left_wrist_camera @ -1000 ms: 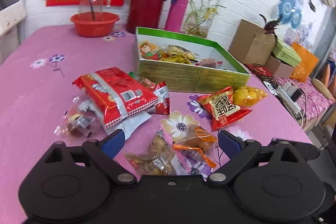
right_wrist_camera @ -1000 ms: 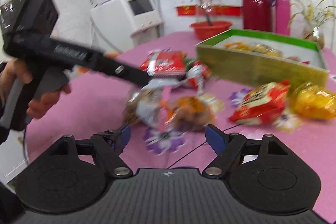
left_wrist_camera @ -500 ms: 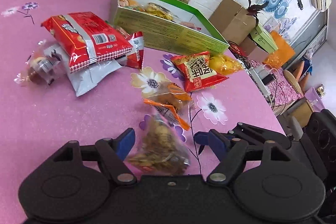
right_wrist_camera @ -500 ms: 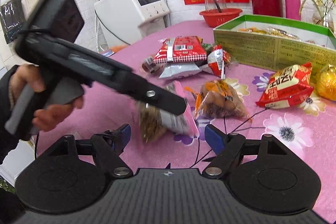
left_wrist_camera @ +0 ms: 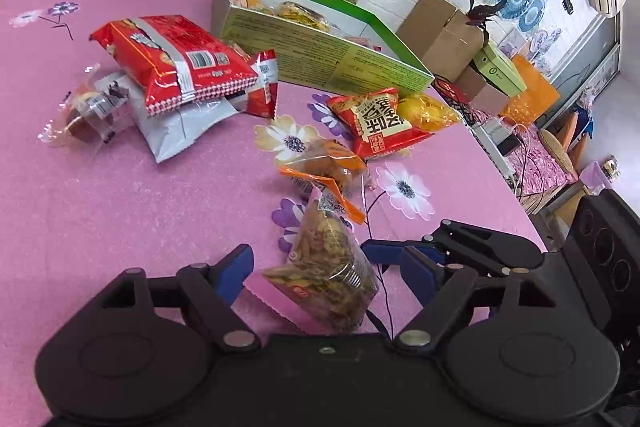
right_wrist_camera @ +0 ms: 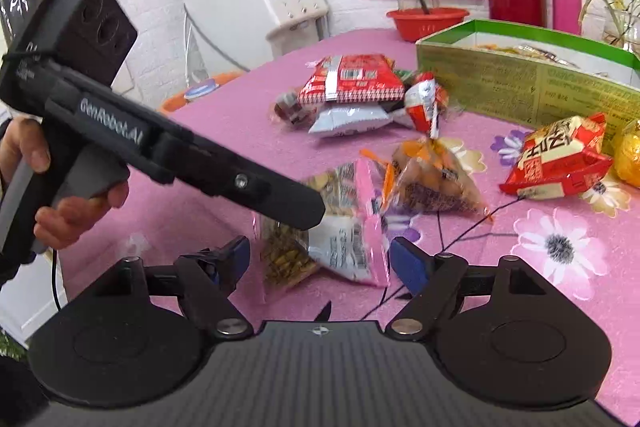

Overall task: Organize snacks
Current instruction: 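Grasp the clear seed packet with both tools and drop it into the box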

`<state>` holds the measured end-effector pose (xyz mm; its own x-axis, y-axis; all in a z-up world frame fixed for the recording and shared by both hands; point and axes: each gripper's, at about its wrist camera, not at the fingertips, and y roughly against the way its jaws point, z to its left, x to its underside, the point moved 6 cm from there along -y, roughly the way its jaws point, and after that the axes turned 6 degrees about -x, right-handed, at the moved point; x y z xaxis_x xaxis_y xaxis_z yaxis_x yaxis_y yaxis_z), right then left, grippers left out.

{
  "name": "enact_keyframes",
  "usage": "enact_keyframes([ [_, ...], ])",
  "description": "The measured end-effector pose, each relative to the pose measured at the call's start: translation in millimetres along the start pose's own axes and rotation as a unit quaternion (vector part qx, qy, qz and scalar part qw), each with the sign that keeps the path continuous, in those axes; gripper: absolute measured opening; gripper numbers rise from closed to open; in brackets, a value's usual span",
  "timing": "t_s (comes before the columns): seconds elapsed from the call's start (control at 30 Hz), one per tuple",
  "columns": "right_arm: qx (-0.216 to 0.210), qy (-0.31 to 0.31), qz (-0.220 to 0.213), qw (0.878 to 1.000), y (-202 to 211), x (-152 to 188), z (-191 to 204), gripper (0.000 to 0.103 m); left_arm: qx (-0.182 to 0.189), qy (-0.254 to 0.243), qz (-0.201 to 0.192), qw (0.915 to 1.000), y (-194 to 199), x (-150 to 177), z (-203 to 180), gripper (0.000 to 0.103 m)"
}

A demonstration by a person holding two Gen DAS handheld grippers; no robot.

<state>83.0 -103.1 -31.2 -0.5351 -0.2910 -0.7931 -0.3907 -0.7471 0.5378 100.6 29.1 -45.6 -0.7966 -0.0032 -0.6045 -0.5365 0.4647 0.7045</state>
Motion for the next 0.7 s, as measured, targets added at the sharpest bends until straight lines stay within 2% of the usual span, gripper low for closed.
enact_keyframes([
  [0.1,0.007,0.017,-0.002,1.000,-4.0,-1.8,2.0,0.103,0.001,-0.003,0.014,0.9999,-9.6,1.9,-2.4,0.080],
  [0.13,0.010,0.022,-0.003,1.000,-5.6,-2.1,1.9,0.103,0.000,-0.008,0.010,0.9999,-9.7,2.5,-2.9,0.068],
  [0.17,0.012,0.028,-0.005,1.000,-7.0,-2.3,1.7,0.103,-0.005,-0.013,0.010,0.9999,-9.6,3.5,-3.2,0.053],
  [0.2,0.021,0.037,-0.005,0.999,-7.5,-2.5,1.8,0.103,-0.010,-0.014,0.007,0.9998,-9.3,3.8,-2.8,0.052],
  [0.27,0.026,0.046,-0.007,0.999,-7.4,-2.9,2.1,0.092,-0.006,0.004,0.000,1.0000,-6.1,5.1,-1.7,0.040],
  [0.33,0.027,0.042,-0.009,0.999,-5.4,-3.1,2.2,0.086,-0.007,0.002,-0.010,0.9999,-1.3,5.7,-5.3,0.037],
  [0.5,0.033,0.040,-0.030,0.998,9.8,-10.1,4.5,0.084,-0.002,-0.021,-0.038,0.9991,13.6,-4.0,-23.8,0.036],
  [0.7,0.063,0.066,-0.102,0.991,39.2,-48.5,-11.7,0.084,0.014,-0.064,-0.103,0.9925,30.1,-54.8,-54.3,0.033],
])
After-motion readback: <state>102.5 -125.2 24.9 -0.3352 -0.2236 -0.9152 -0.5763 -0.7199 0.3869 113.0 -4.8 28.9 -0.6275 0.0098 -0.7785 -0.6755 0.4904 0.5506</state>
